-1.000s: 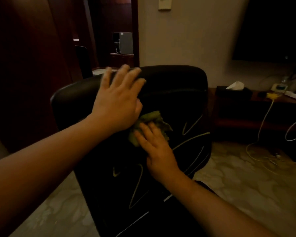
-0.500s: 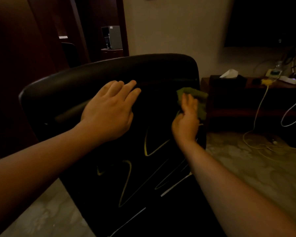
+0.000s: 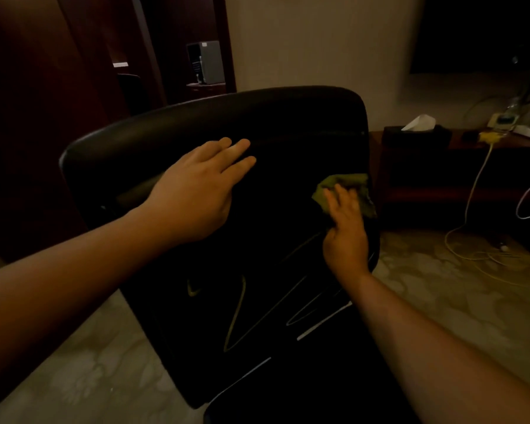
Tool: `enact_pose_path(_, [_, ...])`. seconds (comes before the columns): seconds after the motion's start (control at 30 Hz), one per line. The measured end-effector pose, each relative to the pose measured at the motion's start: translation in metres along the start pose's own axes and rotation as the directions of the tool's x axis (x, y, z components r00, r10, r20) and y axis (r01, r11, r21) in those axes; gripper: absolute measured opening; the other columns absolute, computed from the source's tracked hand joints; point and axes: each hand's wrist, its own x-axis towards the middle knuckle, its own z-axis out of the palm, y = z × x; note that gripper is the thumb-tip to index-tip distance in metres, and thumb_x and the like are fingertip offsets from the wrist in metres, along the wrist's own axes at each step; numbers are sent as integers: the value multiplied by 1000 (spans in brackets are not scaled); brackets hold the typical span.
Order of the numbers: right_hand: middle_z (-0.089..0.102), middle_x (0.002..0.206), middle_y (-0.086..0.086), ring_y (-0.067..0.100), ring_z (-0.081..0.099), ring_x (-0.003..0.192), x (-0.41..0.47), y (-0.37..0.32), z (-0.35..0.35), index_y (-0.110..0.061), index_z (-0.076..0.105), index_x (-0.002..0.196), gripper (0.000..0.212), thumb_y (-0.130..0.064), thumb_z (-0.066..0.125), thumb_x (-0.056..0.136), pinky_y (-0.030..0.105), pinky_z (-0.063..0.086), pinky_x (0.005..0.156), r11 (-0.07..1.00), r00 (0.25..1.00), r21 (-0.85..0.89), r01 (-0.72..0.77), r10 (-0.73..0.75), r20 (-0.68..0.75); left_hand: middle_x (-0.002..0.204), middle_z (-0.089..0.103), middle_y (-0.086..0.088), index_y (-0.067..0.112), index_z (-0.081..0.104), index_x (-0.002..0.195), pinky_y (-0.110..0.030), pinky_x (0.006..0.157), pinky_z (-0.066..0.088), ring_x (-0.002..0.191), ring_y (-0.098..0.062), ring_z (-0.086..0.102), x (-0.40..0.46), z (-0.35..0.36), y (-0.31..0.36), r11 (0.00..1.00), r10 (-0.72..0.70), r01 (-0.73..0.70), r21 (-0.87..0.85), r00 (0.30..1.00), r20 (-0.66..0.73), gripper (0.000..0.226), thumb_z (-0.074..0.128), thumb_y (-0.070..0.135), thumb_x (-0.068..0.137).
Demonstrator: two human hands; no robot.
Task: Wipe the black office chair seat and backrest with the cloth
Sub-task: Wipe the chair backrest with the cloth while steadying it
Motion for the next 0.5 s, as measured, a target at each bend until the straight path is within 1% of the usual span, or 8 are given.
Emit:
enact_pose_path(0.07, [32,161,4,25,14,153,0,-5,0,-20,44,150,77,12,33,81,52,22,121,999,999,8,-34,34,-33,169,21,3,28,30,159,-35,120,5,157,-22,15,-16,-1,-7,1000,5,-6,-9,1000,-12,60,37,33,99])
enact_pose_path(0.17, [26,164,6,24,9,154,-5,-31,17,-17,39,153,76,18,36,86,52,20,122,982,978,84,-167,176,-114,166,32,-2,21,39,156,-46,123,17,154,-30,24,-60,8,-15,999,4,1,49,995,-102,58,31,34,100])
enact_pose_path(0.23, [24,164,7,24,9,154,-17,-59,30,-16,37,153,74,18,36,87,52,16,124,971,971,139,-196,211,-108,165,33,-5,17,39,157,-49,124,17,155,-35,23,-82,16,-18,999,6,1,54,993,-121,58,30,32,101])
enact_pose_path(0.27, [26,163,8,24,11,153,-28,-75,39,-15,39,152,73,17,36,87,50,14,124,978,985,150,-145,157,-77,165,34,-7,15,41,156,-51,124,18,154,-36,23,-87,18,-19,999,8,-2,47,991,-135,57,30,31,102])
enact_pose_path(0.33, [36,158,13,26,19,151,-61,-110,58,-12,48,146,61,10,35,91,42,11,125,979,991,159,127,-131,14,163,38,-10,11,45,153,-55,123,23,153,-38,26,-85,18,-18,1000,9,-5,27,988,-155,57,32,28,100])
enact_pose_path(0.37, [41,154,16,28,24,149,-80,-124,68,-11,53,142,51,4,34,97,39,11,124,935,943,176,308,-325,77,162,40,-10,10,47,151,-56,122,25,153,-39,27,-83,18,-17,1000,9,-6,19,987,-157,57,34,27,98])
enact_pose_path(0.4, [45,152,17,30,28,148,-98,-134,74,-10,55,141,45,-2,32,103,40,13,124,857,851,199,475,-505,145,161,41,-11,10,49,150,-56,122,26,152,-39,27,-81,19,-18,1000,10,-9,9,988,-156,58,36,26,96])
enact_pose_path(0.5, [42,154,9,33,29,148,-107,-132,64,-15,49,146,47,-5,44,100,47,23,121,568,495,252,783,-815,301,162,40,-9,11,49,151,-53,123,23,154,-36,24,-82,22,-23,999,39,-40,0,988,-148,59,37,25,94])
